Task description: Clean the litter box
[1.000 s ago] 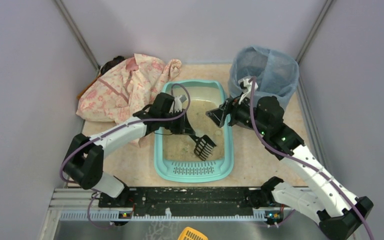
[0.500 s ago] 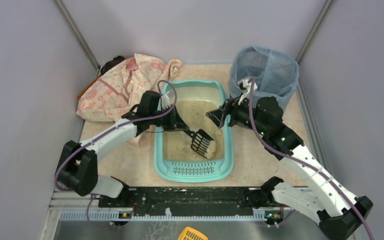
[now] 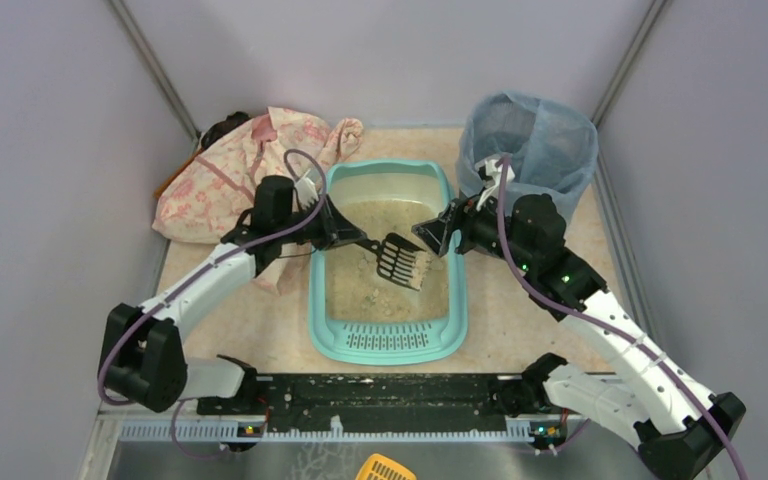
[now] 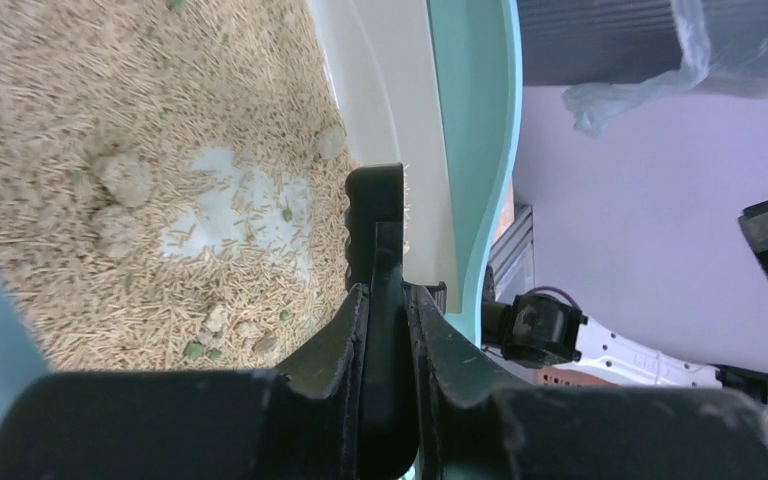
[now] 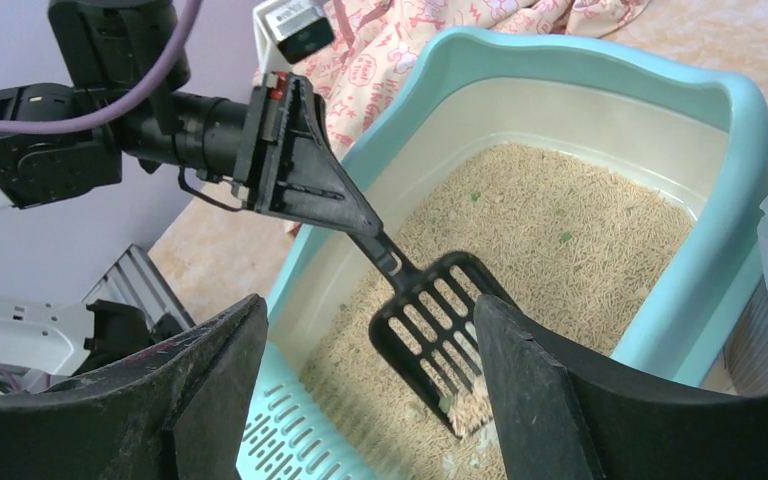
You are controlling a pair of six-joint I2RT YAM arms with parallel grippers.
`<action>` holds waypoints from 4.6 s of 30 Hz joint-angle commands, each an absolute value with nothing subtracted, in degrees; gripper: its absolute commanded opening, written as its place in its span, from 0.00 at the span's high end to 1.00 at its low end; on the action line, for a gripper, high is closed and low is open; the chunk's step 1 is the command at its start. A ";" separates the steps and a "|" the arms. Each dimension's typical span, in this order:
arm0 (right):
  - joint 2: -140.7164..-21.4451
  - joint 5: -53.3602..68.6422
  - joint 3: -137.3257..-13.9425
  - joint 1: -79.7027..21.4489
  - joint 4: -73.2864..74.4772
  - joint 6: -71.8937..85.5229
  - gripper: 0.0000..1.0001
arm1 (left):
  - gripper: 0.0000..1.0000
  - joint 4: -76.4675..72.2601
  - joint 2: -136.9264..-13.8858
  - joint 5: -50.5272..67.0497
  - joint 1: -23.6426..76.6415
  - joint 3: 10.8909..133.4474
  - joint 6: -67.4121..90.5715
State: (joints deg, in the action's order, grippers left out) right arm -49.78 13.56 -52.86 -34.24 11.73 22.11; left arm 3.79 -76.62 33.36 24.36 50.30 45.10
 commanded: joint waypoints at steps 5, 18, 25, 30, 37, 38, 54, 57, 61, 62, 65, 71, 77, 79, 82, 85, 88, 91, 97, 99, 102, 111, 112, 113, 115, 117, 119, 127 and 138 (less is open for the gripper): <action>-48.23 12.85 -53.15 -33.75 9.36 22.10 0.24 | 1.00 0.66 -66.70 36.66 11.87 45.90 47.05; -48.35 12.72 -53.42 -33.75 9.91 22.07 0.24 | 1.00 -24.69 -65.81 43.99 8.71 33.10 62.71; -48.23 11.90 -55.00 -33.75 12.17 20.94 0.24 | 1.00 -22.73 -65.45 43.45 7.74 33.68 59.49; -47.77 11.00 -55.62 -33.75 13.09 20.41 0.24 | 1.00 -25.47 -64.30 46.95 3.16 30.89 61.25; -46.67 10.14 -55.43 -33.75 13.76 19.97 0.24 | 1.00 -20.46 -61.02 45.67 0.39 31.90 58.45; -46.60 10.72 -55.12 -33.75 13.09 20.37 0.24 | 1.00 -21.81 -61.79 47.12 0.42 31.50 59.59; -46.08 11.60 -53.87 -33.71 11.72 21.80 0.25 | 1.00 -21.40 -59.10 46.44 -1.68 29.59 60.25; -45.11 11.13 -53.25 -33.75 12.02 21.49 0.25 | 1.00 -23.55 -61.77 52.25 -0.51 30.91 62.19; -44.60 10.76 -53.03 -33.75 11.21 22.20 0.25 | 1.00 -25.14 -62.17 48.86 -0.26 29.63 63.53; -44.38 11.22 -52.97 -33.75 10.57 22.69 0.25 | 1.00 -25.46 -62.68 49.12 -0.26 30.06 64.24; -43.23 10.84 -53.68 -33.74 10.84 23.03 0.26 | 1.00 -27.04 -65.29 50.29 1.20 32.75 66.92; -37.38 4.78 -54.78 -33.75 10.52 24.34 0.27 | 1.00 -25.58 -69.25 46.34 3.25 42.61 68.69; -31.31 -6.49 -54.99 -33.75 12.56 24.97 0.28 | 1.00 -22.92 -77.32 42.50 8.61 58.17 68.81; -29.57 -8.77 -55.37 -33.75 14.09 25.05 0.28 | 1.00 -22.43 -80.89 41.38 10.13 63.56 69.27; -27.16 -13.24 -55.96 -33.72 18.24 24.58 0.28 | 1.00 -24.96 -87.78 40.95 12.65 70.39 72.10; -24.41 -15.53 -56.07 -33.75 20.53 23.98 0.28 | 1.00 -27.22 -93.70 39.52 15.78 77.34 74.19; -22.74 -16.41 -56.56 -33.75 22.48 23.73 0.28 | 1.00 -28.89 -100.03 37.75 18.32 84.66 75.13; -21.65 -17.38 -57.38 -33.75 24.58 23.59 0.28 | 1.00 -28.98 -106.48 36.51 20.28 93.56 76.40; -19.35 -19.88 -58.03 -33.75 28.02 22.36 0.28 | 1.00 -22.45 -117.12 32.73 23.46 111.72 72.80; -18.90 -20.48 -58.08 -33.75 28.49 21.69 0.28 | 1.00 -21.76 -119.96 32.23 24.18 116.26 71.35; -18.49 -21.23 -57.87 -33.75 28.73 20.74 0.28 | 1.00 -22.81 -123.53 32.40 25.45 121.70 67.68; -16.61 -22.20 -55.87 -33.75 28.46 17.68 0.28 | 1.00 -31.88 -126.02 42.10 30.40 124.03 43.47; -16.27 -22.27 -55.78 -33.75 28.41 17.45 0.28 | 1.00 -32.01 -126.12 43.80 30.79 123.71 41.87; -16.12 -22.09 -55.70 -33.75 28.32 17.14 0.28 | 1.00 -31.58 -126.34 45.56 31.22 123.76 39.50; -16.25 -21.39 -55.45 -33.76 28.40 16.72 0.28 | 1.00 -26.97 -126.10 47.52 32.34 123.93 31.94; -17.06 -20.32 -55.88 -33.76 29.22 16.64 0.28 | 1.00 -19.58 -124.43 45.68 34.20 123.38 20.37; -17.95 -19.39 -56.45 -33.74 30.34 16.30 0.28 | 1.00 -13.37 -122.91 42.78 36.20 122.90 8.53; -18.44 -17.71 -53.77 -33.76 31.52 17.29 0.28 | 1.00 -7.63 -119.41 33.59 40.42 119.40 -7.80; -19.16 -15.35 -48.35 -33.77 28.00 19.02 0.28 | 1.00 -9.31 -115.03 32.25 40.83 120.76 -2.05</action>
State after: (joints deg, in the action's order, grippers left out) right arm -18.35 -16.64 -48.42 -34.06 32.32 18.17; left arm -6.31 -119.72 33.41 41.17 119.61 -5.28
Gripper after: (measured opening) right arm 0.723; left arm 0.213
